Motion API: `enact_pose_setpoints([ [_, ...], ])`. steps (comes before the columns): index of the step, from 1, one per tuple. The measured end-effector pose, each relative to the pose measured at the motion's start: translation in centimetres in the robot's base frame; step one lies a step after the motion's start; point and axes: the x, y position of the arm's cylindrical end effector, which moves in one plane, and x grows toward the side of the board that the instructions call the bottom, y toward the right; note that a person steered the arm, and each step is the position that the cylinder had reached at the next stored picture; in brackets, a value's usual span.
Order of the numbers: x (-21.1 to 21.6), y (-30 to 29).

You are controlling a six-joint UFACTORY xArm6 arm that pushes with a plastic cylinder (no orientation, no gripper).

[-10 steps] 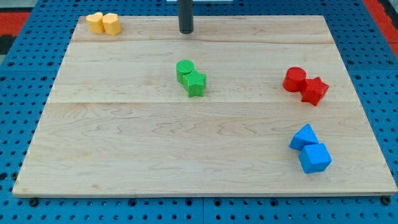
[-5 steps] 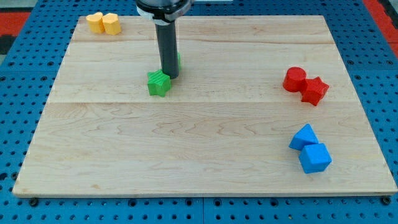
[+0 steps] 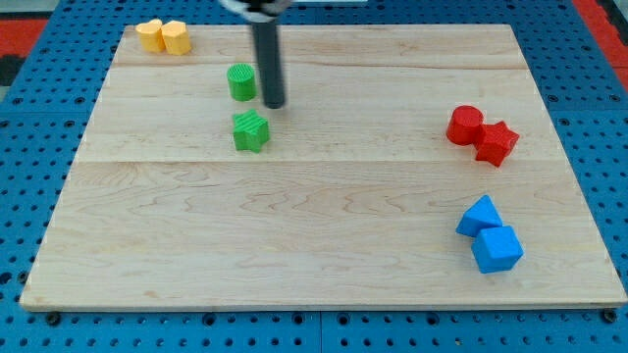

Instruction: Move the green circle away from the green star

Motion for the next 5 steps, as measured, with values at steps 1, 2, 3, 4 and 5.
enact_pose_setpoints([
  [1,-3.0,-0.9],
  [2,-3.6,-12.5],
  [3,-3.2,-18.7],
  [4,-3.2,-9.1],
  [5,0.2,-3.6],
])
